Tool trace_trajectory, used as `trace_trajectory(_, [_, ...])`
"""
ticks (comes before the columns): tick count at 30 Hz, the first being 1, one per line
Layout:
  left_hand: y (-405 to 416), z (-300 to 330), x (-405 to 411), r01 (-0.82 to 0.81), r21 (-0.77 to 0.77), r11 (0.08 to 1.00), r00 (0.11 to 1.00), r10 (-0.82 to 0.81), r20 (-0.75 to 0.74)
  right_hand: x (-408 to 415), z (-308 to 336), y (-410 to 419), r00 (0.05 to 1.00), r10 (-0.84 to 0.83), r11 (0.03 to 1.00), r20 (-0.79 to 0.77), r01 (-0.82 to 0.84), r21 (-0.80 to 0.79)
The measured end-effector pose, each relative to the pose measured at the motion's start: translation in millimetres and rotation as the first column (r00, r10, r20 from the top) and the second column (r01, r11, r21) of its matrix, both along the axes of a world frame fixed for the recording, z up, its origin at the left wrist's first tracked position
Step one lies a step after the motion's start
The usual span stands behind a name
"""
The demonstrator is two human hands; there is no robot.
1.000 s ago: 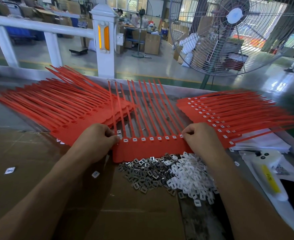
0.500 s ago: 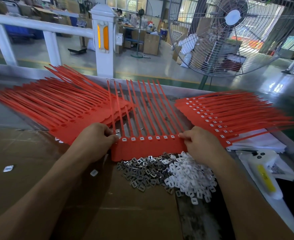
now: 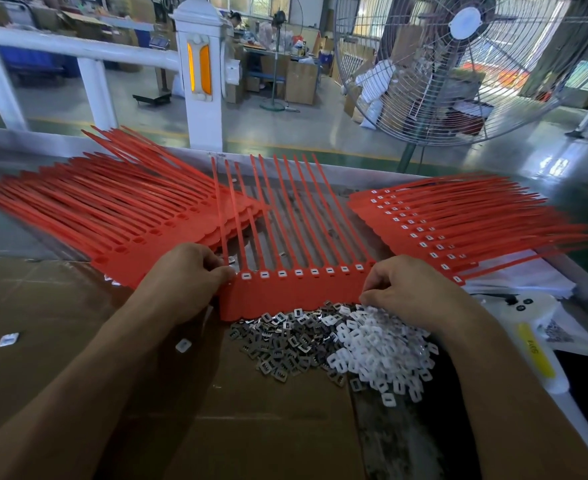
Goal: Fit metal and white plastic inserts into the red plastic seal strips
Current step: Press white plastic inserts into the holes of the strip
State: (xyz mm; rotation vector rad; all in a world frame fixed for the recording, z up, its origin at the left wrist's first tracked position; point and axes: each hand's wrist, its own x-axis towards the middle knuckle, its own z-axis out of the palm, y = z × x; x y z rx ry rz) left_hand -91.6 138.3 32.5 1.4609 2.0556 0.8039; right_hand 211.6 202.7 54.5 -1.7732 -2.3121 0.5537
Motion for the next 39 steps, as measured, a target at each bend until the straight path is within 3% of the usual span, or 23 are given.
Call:
trace_trajectory(9, [-0.8, 0.2, 0.2, -0.011, 0.049, 0.999, 1.000, 0.010, 0.012, -2.4, 0.8, -4.0, 0.999, 0.024, 1.000, 0.021, -0.024, 0.003])
trace_trajectory(15, [0.0, -0.3, -0.3, -0.012, 0.036, 0.999, 1.000, 0.011, 0.028, 3.3, -4.5, 0.6, 0.987, -0.016, 0.998, -0.163, 0.025, 0.050])
trace_trajectory(18, [-0.4, 0.1, 0.0, -0.006, 0.033, 0.999, 1.000, 0.006, 0.022, 7.0, -9.6, 4.6, 0.930, -0.047, 0.998, -0.364, 0.062, 0.028])
trace_trajectory(22, [-1.1, 2.1, 1.0, 0.005, 0.064, 0.998, 0.999, -0.007, 0.037, 8.4, -14.1, 7.3, 0.868, -0.068, 0.995, -0.491, 0.094, 0.029])
trace_trajectory(32, [-2.4, 9.2, -5.5, 0.022, -0.047, 0.999, 0.973, -0.010, 0.231, 7.4, -12.5, 6.1, 0.795, -0.127, 0.986, -0.594, 0.164, 0.008])
trace_trajectory(39, [-0.6, 8.7, -7.3, 0.009, -0.069, 0.998, 0.966, 0.009, 0.258, 7.2, -20.4, 15.1, 0.782, -0.161, 0.984, -0.602, 0.177, -0.034])
